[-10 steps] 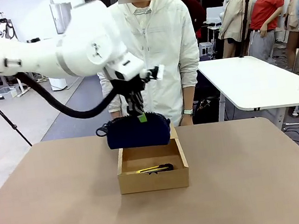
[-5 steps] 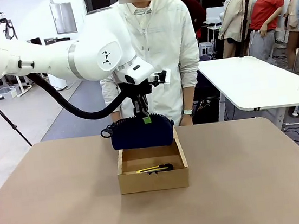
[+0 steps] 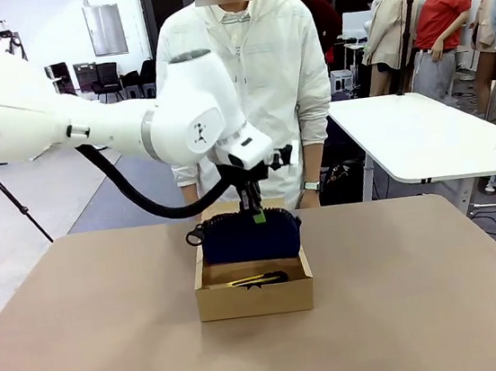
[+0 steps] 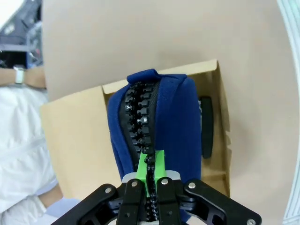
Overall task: Pack the items into the box.
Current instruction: Pick up the item indicated by the person and place it inside the Mailer Box.
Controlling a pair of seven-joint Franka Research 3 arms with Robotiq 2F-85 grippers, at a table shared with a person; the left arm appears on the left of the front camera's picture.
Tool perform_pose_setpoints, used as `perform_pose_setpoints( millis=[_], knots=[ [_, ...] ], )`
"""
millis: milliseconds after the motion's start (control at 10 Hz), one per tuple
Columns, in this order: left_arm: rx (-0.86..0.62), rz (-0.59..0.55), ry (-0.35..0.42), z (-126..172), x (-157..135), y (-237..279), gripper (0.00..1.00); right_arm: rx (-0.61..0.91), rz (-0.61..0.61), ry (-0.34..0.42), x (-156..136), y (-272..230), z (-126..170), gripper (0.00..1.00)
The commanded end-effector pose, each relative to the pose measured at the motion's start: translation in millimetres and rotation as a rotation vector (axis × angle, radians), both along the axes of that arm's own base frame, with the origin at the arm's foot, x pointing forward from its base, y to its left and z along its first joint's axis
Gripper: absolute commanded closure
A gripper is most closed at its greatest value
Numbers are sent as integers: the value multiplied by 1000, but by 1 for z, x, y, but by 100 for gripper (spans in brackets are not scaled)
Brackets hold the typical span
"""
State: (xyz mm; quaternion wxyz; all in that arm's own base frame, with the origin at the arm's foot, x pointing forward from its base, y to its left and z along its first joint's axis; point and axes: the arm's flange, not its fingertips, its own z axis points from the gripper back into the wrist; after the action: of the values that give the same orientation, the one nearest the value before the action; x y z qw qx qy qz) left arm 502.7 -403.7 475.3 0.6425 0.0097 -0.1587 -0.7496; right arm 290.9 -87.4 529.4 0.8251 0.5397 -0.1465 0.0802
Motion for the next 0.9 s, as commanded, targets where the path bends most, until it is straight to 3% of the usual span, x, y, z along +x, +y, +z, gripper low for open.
perform_pose_setpoints(
  millis=[0,500,800],
  knots=[
    [86,29,60,-18,3,-6,100,-9,14,-12,-1,-3,0,0],
    [61,-11,177,-73,11,-29,100,-9,14,-12,-1,-3,0,0],
    [67,10,227,-86,14,-28,100,-9,14,-12,-1,-3,0,0]
  ],
)
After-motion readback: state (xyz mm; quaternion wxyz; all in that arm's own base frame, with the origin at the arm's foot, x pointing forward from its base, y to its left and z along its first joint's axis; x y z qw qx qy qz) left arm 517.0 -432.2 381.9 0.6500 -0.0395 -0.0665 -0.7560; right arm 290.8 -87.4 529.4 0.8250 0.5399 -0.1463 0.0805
